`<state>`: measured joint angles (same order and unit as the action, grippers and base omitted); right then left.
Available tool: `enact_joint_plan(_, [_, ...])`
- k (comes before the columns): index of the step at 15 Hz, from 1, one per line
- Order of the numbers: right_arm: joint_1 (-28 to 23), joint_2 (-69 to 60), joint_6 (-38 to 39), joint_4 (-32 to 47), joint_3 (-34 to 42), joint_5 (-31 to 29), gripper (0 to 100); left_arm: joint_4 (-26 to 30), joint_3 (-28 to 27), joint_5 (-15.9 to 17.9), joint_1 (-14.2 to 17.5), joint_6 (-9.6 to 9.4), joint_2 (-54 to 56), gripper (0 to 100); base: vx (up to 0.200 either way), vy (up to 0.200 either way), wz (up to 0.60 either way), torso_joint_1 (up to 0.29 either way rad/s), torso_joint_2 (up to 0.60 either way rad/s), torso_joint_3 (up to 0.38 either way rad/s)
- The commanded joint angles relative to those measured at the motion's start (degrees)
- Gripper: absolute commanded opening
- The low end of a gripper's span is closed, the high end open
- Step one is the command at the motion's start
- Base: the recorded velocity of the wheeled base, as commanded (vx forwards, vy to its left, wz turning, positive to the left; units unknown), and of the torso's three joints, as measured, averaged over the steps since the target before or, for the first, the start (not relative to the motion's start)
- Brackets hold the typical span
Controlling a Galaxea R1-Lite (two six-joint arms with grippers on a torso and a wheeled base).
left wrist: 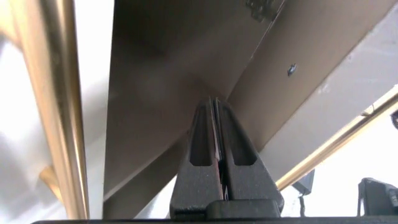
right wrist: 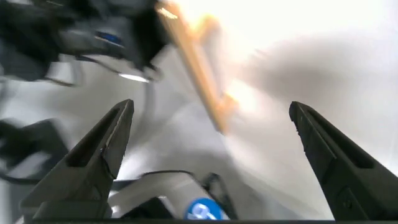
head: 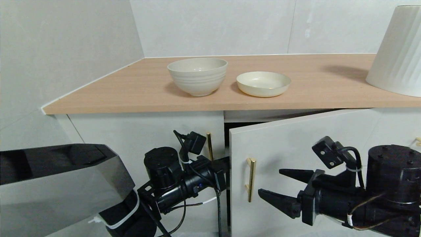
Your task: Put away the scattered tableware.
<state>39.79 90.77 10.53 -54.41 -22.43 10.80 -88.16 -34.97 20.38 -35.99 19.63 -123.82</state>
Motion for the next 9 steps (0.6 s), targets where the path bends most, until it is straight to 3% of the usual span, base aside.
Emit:
enact_joint_plan(1, [3.28, -5.52, -0.07, 0.62, 3.09, -5.53, 100, 1.77, -1.06, 0.01, 0.04, -1.35, 1.48, 0, 0.0, 0.0, 0.0, 0.0, 0.0, 0.0])
enact_joint_plan(3, [5.47, -8.42, 0.28, 5.63, 3.09, -11.33, 100, 8.09, -3.26, 0.01, 0.04, -4.95, 4.46, 0, 0.0, 0.0, 0.0, 0.0, 0.0, 0.0])
enact_joint_plan(5, [5.39, -11.14, 0.81, 9.49, 2.92, -11.59, 100, 13.02, -5.37, 0.01, 0.04, -7.32, 6.22, 0, 0.0, 0.0, 0.0, 0.0, 0.0, 0.0])
enact_joint_plan(9, [5.39, -13.34, 2.39, 11.43, 3.53, -11.5, 100, 13.37, -5.89, 0.18, -0.05, -7.67, 5.78, 0, 0.0, 0.0, 0.0, 0.0, 0.0, 0.0])
